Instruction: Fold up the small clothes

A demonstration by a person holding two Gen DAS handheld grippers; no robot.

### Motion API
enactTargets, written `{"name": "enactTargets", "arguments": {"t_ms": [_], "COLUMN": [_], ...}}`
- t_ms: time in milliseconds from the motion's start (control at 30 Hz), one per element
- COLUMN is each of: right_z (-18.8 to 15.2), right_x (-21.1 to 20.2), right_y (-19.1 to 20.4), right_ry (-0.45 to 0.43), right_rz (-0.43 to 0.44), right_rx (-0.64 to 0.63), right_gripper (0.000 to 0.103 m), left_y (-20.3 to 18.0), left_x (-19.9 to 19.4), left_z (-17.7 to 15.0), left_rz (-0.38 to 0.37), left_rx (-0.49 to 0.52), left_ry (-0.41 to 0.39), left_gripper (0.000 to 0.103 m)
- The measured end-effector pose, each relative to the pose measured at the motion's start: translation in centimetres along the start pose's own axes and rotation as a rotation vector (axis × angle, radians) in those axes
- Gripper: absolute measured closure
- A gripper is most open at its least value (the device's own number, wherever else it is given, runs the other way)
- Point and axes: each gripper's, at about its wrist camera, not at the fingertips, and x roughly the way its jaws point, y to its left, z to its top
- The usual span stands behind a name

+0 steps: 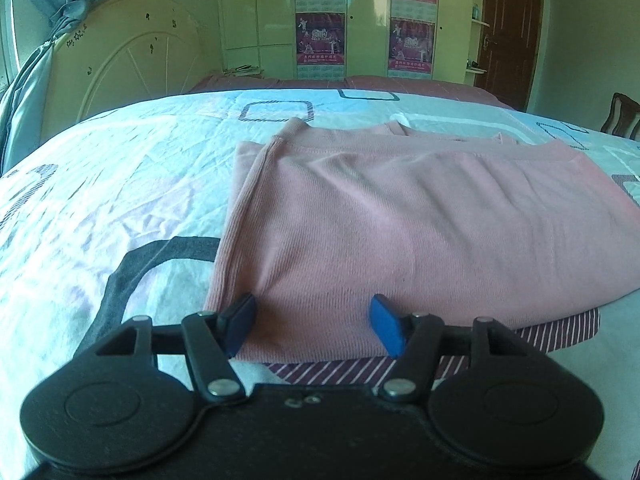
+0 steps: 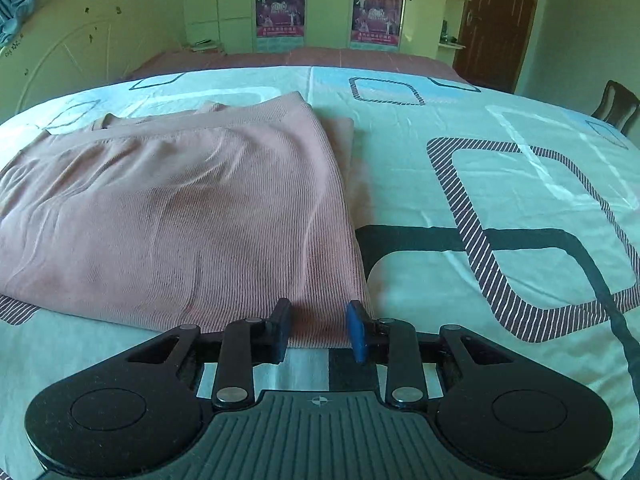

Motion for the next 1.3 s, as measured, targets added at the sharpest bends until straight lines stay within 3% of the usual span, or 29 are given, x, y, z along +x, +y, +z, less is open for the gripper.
{"name": "enactTargets", "arguments": {"t_ms": [433,600,667,700,733,767,900,933,967,1033,1233,1267,1300], "right_z": [-0.5,-0.3,0.2,0.6,1.2,1.8,5.2,6.1,6.8,8.1,8.8,8.8,8.8], "right_x": [-0.1,-0.3,-0.8,-1.1,-1.6,-2.0,-2.0,-1.7,-1.3,-0.4,1.7,2.0,2.3], "right_y": [0.4,0.3,-0.1,-0.3,-0.3,-0.1,2.2,2.9,3.6,5.2,10.5,11.2,11.9], "right_ry": [-0.011,-0.007,-0.023,-0.040,-0.072,-0.106,-0.166,-0.169,-0.164,-0.142,-0.085,-0.071,-0.060], "right_rz": [-0.020,-0.018,-0.016,-0.021,-0.037,-0.045,0.050,0.085,0.117,0.186,0.313,0.326,0.334], "right_rx": [-0.033,-0.017,0.059,0.099,0.132,0.144,0.158,0.166,0.175,0.205,0.166,0.153,0.143], "right_gripper": [0.073,0.073,0.072,0.072,0.059,0.036,0.034,0.047,0.073,0.101,0.102,0.102,0.102], "left_y": [-0.4,0.2,1.3,2.0,2.6,3.0,4.9,5.4,5.7,6.3,6.4,6.3,6.2], "left_x": [-0.1,-0.9,-2.7,-3.9,-4.8,-5.4,-3.6,-3.3,-3.0,-2.1,0.2,0.5,0.8], "left_z": [-0.2,-0.6,-0.7,-1.0,-1.4,-1.9,-3.8,-4.1,-4.2,-4.1,-3.3,-3.2,-3.0], "left_rz": [0.025,-0.008,-0.028,-0.062,-0.104,-0.128,-0.180,-0.201,-0.223,-0.269,-0.287,-0.279,-0.261], "left_rx": [0.007,-0.017,-0.136,-0.227,-0.292,-0.349,-0.618,-0.690,-0.732,-0.821,-0.860,-0.864,-0.867], "left_ry": [0.016,0.009,0.024,0.014,-0.010,-0.029,0.005,-0.027,-0.046,-0.064,-0.149,-0.163,-0.168], "left_gripper": [0.040,0.040,0.035,0.025,0.025,0.025,0.029,0.029,0.029,0.029,0.033,0.036,0.046]}}
